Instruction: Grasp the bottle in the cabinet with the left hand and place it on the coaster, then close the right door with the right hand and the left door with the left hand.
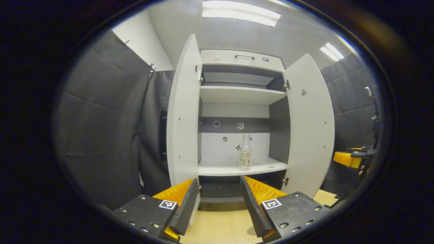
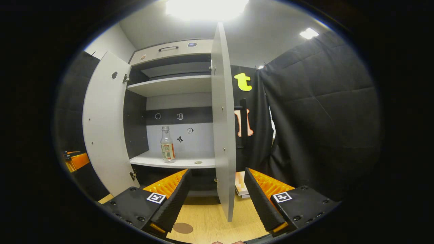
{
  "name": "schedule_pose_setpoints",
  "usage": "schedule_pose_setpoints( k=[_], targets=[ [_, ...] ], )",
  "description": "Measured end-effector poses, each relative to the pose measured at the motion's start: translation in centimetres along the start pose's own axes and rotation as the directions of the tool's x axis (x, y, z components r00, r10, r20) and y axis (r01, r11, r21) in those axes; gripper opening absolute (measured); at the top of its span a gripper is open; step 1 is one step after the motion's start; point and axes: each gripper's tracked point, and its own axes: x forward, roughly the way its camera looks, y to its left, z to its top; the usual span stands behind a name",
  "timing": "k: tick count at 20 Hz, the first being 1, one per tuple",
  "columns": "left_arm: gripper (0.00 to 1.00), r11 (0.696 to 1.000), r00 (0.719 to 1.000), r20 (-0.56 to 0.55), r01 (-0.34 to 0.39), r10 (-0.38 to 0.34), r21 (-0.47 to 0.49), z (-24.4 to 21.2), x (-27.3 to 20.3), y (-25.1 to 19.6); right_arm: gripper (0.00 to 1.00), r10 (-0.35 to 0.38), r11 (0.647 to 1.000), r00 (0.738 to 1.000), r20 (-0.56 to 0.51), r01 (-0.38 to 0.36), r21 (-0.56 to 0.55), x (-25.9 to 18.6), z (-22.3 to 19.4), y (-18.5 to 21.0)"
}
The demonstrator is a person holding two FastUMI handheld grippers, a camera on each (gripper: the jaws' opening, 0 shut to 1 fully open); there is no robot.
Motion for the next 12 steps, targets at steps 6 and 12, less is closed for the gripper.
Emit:
schedule_pose_setpoints(
  k=[6,12],
  targets=[
    [0.98,0.997,0.997,-0.015,-0.076,0.076,-0.008,-1.1,-0.4,1.9,0.99,-0.006,1.0,1.0,-0.028,0.006,0.009,-0.4,-0.4,-0.2],
    [0.92,0.998,0.995,-0.086,-0.048,0.045,-0.04,-2.4,3.0,0.7,0.99,-0.058,0.998,0.998,-0.035,0.058,-0.019,-0.7,0.3,-2.3]
  ],
)
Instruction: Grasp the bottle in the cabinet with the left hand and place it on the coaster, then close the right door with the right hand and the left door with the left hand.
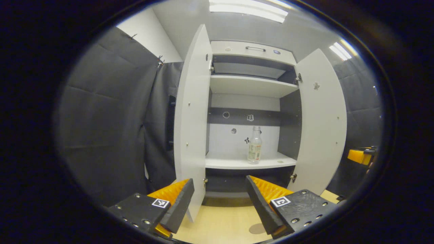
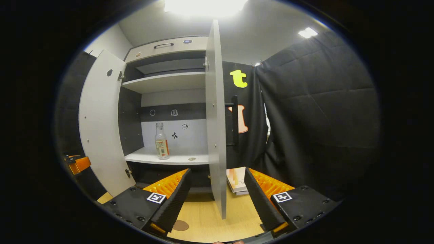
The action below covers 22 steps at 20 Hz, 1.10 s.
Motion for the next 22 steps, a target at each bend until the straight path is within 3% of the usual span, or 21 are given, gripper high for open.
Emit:
schedule_pose_setpoints(
  k=[1,2,5,7,8,13,15,16,20,22],
  targets=[
    [0.93,1.0,1.0,-0.004,0.006,-0.006,-0.013,0.3,0.9,-0.4,0.94,-0.012,1.0,1.0,0.0,0.012,-0.006,0.0,0.2,-0.5],
    [0.93,1.0,1.0,-0.004,0.015,-0.015,-0.024,0.6,1.7,-0.8,0.99,-0.02,1.0,1.0,0.001,0.02,-0.006,0.0,0.5,-0.9],
    [0.93,0.997,0.998,0.0,0.062,-0.062,-0.047,1.8,4.7,-2.7,0.94,-0.05,0.999,0.999,0.012,0.05,-0.002,0.4,1.5,-2.8],
    [0.93,0.993,0.994,0.011,0.111,-0.111,-0.038,2.6,6.9,-4.5,0.98,-0.095,0.995,0.995,0.014,0.095,0.008,0.5,1.7,-5.0],
    [0.93,0.991,0.992,0.02,0.126,-0.125,-0.034,3.0,8.2,-5.2,0.94,-0.128,0.992,0.992,0.018,0.128,0.014,0.6,1.8,-6.4],
    [0.93,0.993,0.993,0.036,0.116,-0.115,-0.031,5.2,14.7,-7.1,0.94,-0.261,0.965,0.965,0.016,0.26,0.033,2.4,1.5,-12.0],
    [0.93,0.993,0.993,0.045,0.114,-0.114,-0.008,6.2,17.4,-7.5,0.94,-0.287,0.957,0.958,0.019,0.285,0.046,3.2,1.6,-13.1],
    [0.93,0.993,0.992,0.052,0.119,-0.119,0.001,6.9,18.7,-7.7,0.99,-0.298,0.954,0.954,0.024,0.296,0.052,3.7,1.7,-13.7],
    [0.93,0.988,0.985,0.086,0.149,-0.152,0.035,8.9,23.1,-9.5,0.99,-0.335,0.941,0.942,0.032,0.333,0.059,5.4,1.8,-15.6],
    [0.93,0.984,0.979,0.099,0.172,-0.175,0.043,9.5,25.0,-10.7,0.94,-0.351,0.935,0.936,0.038,0.348,0.064,6.1,1.9,-16.3]
  ],
)
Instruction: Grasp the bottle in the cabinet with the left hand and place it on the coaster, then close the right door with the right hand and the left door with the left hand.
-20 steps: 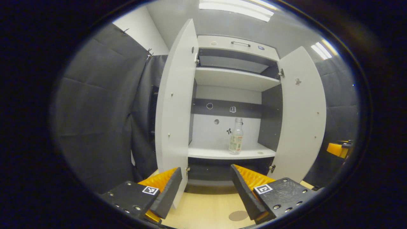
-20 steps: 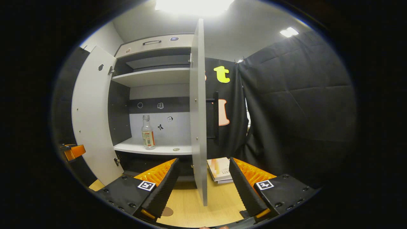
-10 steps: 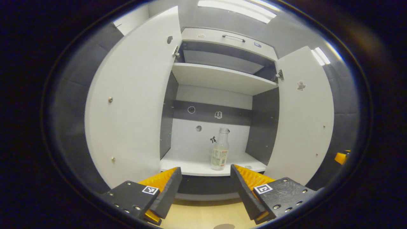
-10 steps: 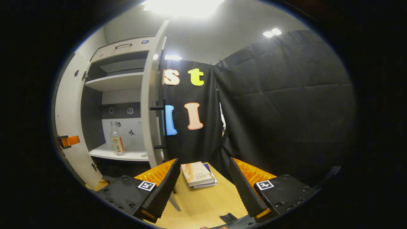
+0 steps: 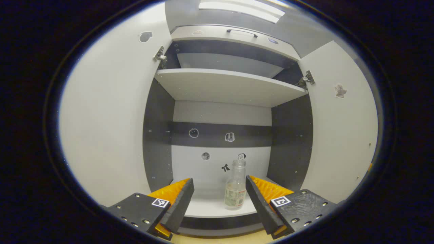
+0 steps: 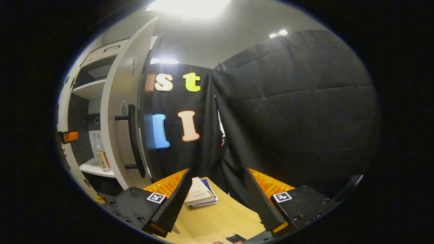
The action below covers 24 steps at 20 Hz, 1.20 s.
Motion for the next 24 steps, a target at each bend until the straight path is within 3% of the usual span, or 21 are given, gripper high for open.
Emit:
schedule_pose_setpoints(
  k=[1,4,5,6,7,8,9,13,14,19,20,21,22,23,24],
  targets=[
    [0.93,1.0,1.0,0.006,0.011,-0.011,0.0,0.1,1.1,-0.3,0.99,-0.012,1.0,1.0,0.004,0.012,-0.003,0.3,0.1,-0.4],
    [0.92,0.999,0.999,-0.007,0.047,-0.047,-0.001,-0.8,4.0,-1.8,0.99,-0.06,0.998,0.998,0.014,0.06,-0.01,1.2,0.1,-1.9],
    [0.92,0.998,0.998,-0.014,0.057,-0.058,-0.008,-1.1,5.0,-2.2,0.94,-0.075,0.997,0.997,0.017,0.075,-0.007,1.3,0.2,-2.4],
    [0.92,0.998,0.998,-0.017,0.067,-0.067,-0.014,-1.4,5.9,-2.6,0.99,-0.09,0.996,0.996,0.019,0.09,-0.003,1.5,0.1,-2.8],
    [0.92,0.997,0.997,-0.02,0.077,-0.077,-0.016,-1.8,6.9,-3.1,0.94,-0.105,0.995,0.994,0.022,0.105,-0.001,1.8,0.1,-3.1],
    [0.92,0.996,0.996,-0.027,0.083,-0.083,-0.014,-2.4,7.4,-3.4,0.98,-0.119,0.993,0.993,0.024,0.119,-0.001,2.0,0.1,-3.5],
    [0.93,0.996,0.996,-0.037,0.086,-0.086,-0.006,-2.8,8.2,-3.7,0.94,-0.132,0.991,0.991,0.026,0.132,-0.003,2.2,0.1,-4.0],
    [0.93,0.996,0.995,-0.061,0.084,-0.083,0.015,-4.1,10.7,-4.2,0.94,-0.172,0.985,0.985,0.02,0.172,-0.009,2.7,-0.3,-5.6],
    [0.93,0.996,0.995,-0.062,0.081,-0.08,0.023,-4.3,11.0,-4.3,0.98,-0.177,0.984,0.984,0.018,0.177,-0.009,2.8,-0.4,-5.8],
    [0.91,0.996,0.995,-0.076,0.072,-0.068,0.049,-5.0,13.3,-4.0,0.94,-0.187,0.982,0.982,0.016,0.187,-0.009,3.6,-0.8,-6.3],
    [0.97,0.997,0.996,-0.073,0.062,-0.059,0.046,-5.1,13.9,-3.8,0.94,-0.187,0.982,0.982,0.018,0.187,-0.01,3.7,-0.8,-6.3],
    [0.78,0.996,0.994,-0.082,0.075,-0.072,0.037,-5.4,14.3,-3.9,0.94,-0.186,0.982,0.982,0.018,0.186,-0.012,3.9,-0.8,-6.3],
    [0.66,0.995,0.991,-0.094,0.095,-0.092,0.026,-5.8,14.4,-4.3,0.94,-0.184,0.983,0.983,0.016,0.185,-0.012,4.1,-1.0,-6.3],
    [0.77,0.997,0.994,-0.086,0.069,-0.067,0.021,-5.7,14.6,-3.9,0.94,-0.183,0.983,0.983,0.015,0.183,-0.011,4.3,-1.0,-6.2],
    [0.62,0.998,0.995,-0.078,0.068,-0.067,0.004,-5.4,14.5,-4.1,0.94,-0.182,0.983,0.983,0.015,0.182,-0.01,4.6,-1.1,-6.2]
  ],
)
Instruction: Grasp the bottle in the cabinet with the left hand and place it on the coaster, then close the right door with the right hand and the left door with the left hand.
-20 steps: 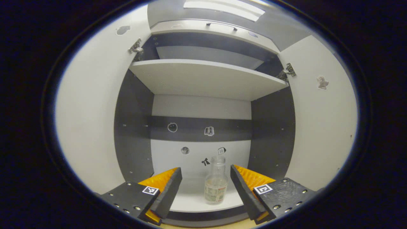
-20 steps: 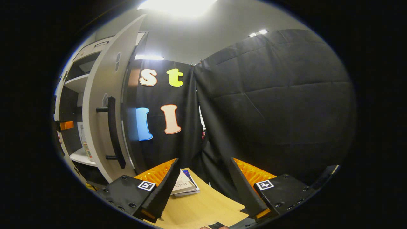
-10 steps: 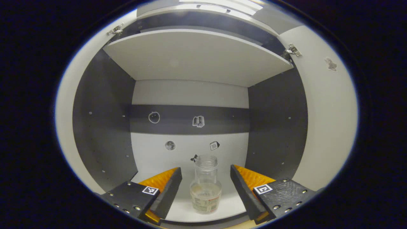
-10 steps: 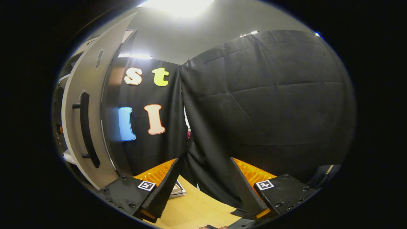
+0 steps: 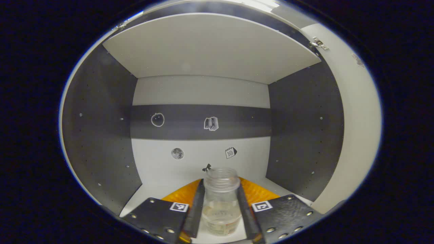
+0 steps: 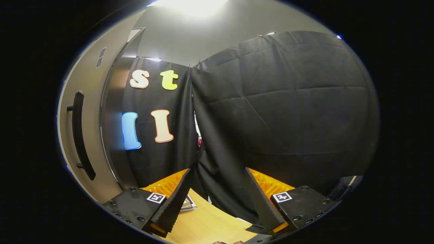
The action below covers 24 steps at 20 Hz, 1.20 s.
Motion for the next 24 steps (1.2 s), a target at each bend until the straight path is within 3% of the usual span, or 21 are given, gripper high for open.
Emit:
schedule_pose_setpoints(
  k=[1,2,3,4,6,7,8,11,12,13,14,15,18,19,20,22,24],
  targets=[
    [0.46,1.0,1.0,0.0,0.022,-0.022,-0.012,0.1,-0.2,-0.5,0.94,0.001,1.0,1.0,0.0,-0.001,0.001,0.2,0.0,0.1],
    [0.46,1.0,1.0,0.0,0.018,-0.018,-0.007,-0.1,-0.2,-0.3,0.94,0.002,1.0,1.0,0.0,-0.002,0.002,0.8,-0.1,0.3],
    [0.53,1.0,1.0,-0.001,0.016,-0.016,0.008,0.0,-0.2,-0.2,0.94,0.006,1.0,1.0,0.0,-0.006,0.003,1.2,0.0,0.7],
    [0.46,1.0,1.0,0.004,0.019,-0.019,0.022,0.3,-0.4,-0.2,0.94,0.013,1.0,1.0,-0.002,-0.013,0.003,1.7,0.0,1.2],
    [0.46,0.999,0.999,0.027,0.035,-0.036,0.039,1.6,-1.4,-0.6,0.94,0.03,1.0,1.0,-0.007,-0.03,0.002,1.9,-0.2,1.6],
    [0.53,0.998,0.998,0.035,0.04,-0.042,0.049,2.2,-1.9,-0.7,0.94,0.038,0.999,0.999,-0.01,-0.038,0.003,1.9,-0.3,1.7],
    [0.46,0.997,0.998,0.04,0.046,-0.049,0.062,2.7,-2.5,-0.8,0.94,0.047,0.999,0.999,-0.012,-0.047,0.006,1.9,-0.5,1.9],
    [0.46,0.994,0.995,0.057,0.077,-0.081,0.073,4.3,-4.9,-1.1,0.94,0.054,0.999,0.999,-0.003,-0.054,0.001,2.1,-0.2,2.0],
    [0.53,0.994,0.993,0.065,0.089,-0.094,0.07,4.8,-5.7,-1.3,0.94,0.053,0.999,0.999,0.005,-0.053,0.0,2.2,0.1,1.9],
    [0.46,0.992,0.992,0.069,0.104,-0.109,0.068,5.2,-6.7,-1.4,0.94,0.052,0.999,0.999,0.015,-0.053,0.002,2.1,0.5,1.8],
    [0.46,0.991,0.99,0.073,0.118,-0.122,0.066,5.6,-7.8,-1.6,0.98,0.052,0.999,0.998,0.022,-0.053,0.003,2.0,0.8,1.8],
    [0.53,0.989,0.988,0.076,0.129,-0.134,0.066,6.1,-8.8,-1.7,0.94,0.051,0.999,0.998,0.028,-0.051,0.001,1.9,1.0,1.7],
    [0.53,0.985,0.982,0.085,0.168,-0.17,0.034,6.4,-11.7,-2.4,0.94,0.052,0.999,0.998,0.041,-0.052,-0.008,1.2,1.6,1.6],
    [0.46,0.983,0.98,0.086,0.181,-0.182,0.018,6.1,-12.5,-2.8,0.94,0.052,0.999,0.997,0.05,-0.051,-0.019,1.0,1.9,1.6],
    [0.53,0.981,0.978,0.081,0.195,-0.195,0.001,5.6,-13.3,-3.1,0.94,0.046,0.998,0.997,0.058,-0.044,-0.034,0.8,2.1,1.2],
    [0.53,0.971,0.969,0.08,0.236,-0.233,-0.039,4.4,-15.0,-3.9,0.94,0.038,0.998,0.996,0.08,-0.034,-0.058,0.5,3.0,0.5],
    [0.46,0.964,0.965,0.055,0.26,-0.256,-0.062,2.1,-16.7,-4.6,0.94,0.036,0.997,0.995,0.098,-0.03,-0.066,0.2,3.8,-0.2]
  ],
)
